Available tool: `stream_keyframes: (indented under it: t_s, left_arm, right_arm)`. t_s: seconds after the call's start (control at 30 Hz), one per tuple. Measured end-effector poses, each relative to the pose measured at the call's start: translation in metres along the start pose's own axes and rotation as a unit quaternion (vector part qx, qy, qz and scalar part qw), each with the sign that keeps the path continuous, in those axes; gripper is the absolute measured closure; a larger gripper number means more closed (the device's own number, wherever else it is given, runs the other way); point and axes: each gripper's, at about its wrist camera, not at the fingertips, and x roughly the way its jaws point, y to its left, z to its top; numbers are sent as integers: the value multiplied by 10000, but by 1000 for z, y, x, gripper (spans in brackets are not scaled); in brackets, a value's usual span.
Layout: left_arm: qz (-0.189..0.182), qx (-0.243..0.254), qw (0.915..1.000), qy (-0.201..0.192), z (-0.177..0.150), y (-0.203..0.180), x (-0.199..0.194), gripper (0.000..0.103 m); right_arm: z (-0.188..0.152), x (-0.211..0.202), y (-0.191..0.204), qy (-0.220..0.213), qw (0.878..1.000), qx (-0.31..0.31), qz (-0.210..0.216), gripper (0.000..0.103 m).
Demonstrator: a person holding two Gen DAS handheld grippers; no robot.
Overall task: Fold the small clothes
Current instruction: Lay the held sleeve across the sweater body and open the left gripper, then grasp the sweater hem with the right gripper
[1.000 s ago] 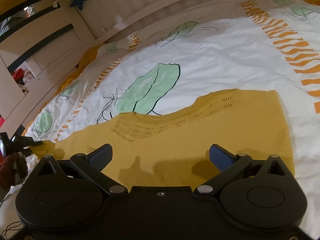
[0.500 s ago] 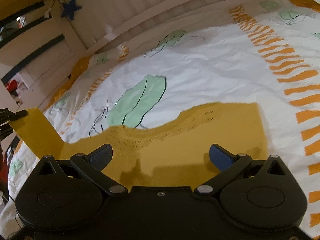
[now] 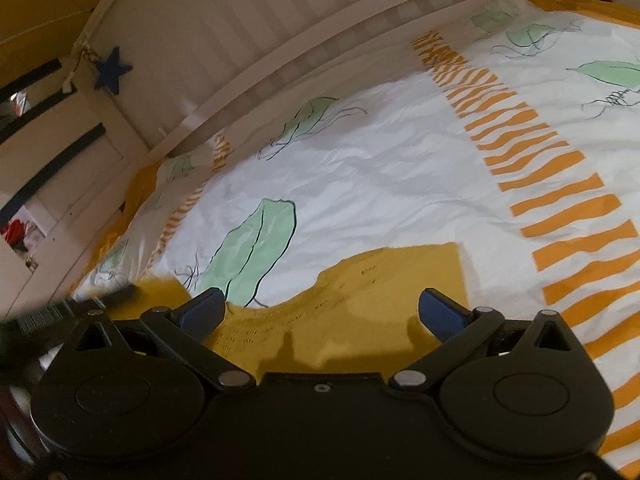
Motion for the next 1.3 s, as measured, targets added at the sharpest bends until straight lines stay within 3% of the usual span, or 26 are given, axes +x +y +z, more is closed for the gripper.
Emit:
stream_keyframes:
  t_s: [0.17, 0.33, 0.6, 0.7, 0.83, 1.07, 1.3]
  left_arm:
    - [-337, 383, 9977, 442, -30, -24, 13, 55]
    - [-500, 606, 9961, 390, -43, -14, -6, 29]
    - [209, 637, 9957, 641, -70, 42, -37, 28]
    - [547, 339, 9945, 823, -79, 75, -40, 28]
    - [730, 3, 9932, 904, -82, 103, -42, 28]
    - [631, 130, 9958, 652, -77, 103, -44, 28]
    - [99, 395, 9973, 613, -81, 94, -43, 28]
  right_arm:
    - [4, -2, -9, -68, 9998, 154, -53, 0]
    - [2, 0, -12, -45, 9998, 171, -111, 0]
    - [-12, 15, -4, 224, 9996, -97, -173, 0]
    - [-19, 23, 4, 352, 9990, -243, -137, 0]
    - [-30, 31, 15, 507, 9976, -462, -87, 0]
    - [-42, 36, 30, 578, 9951, -806, -3, 0]
    - [-44, 38, 34, 533, 9946, -885, 47, 0]
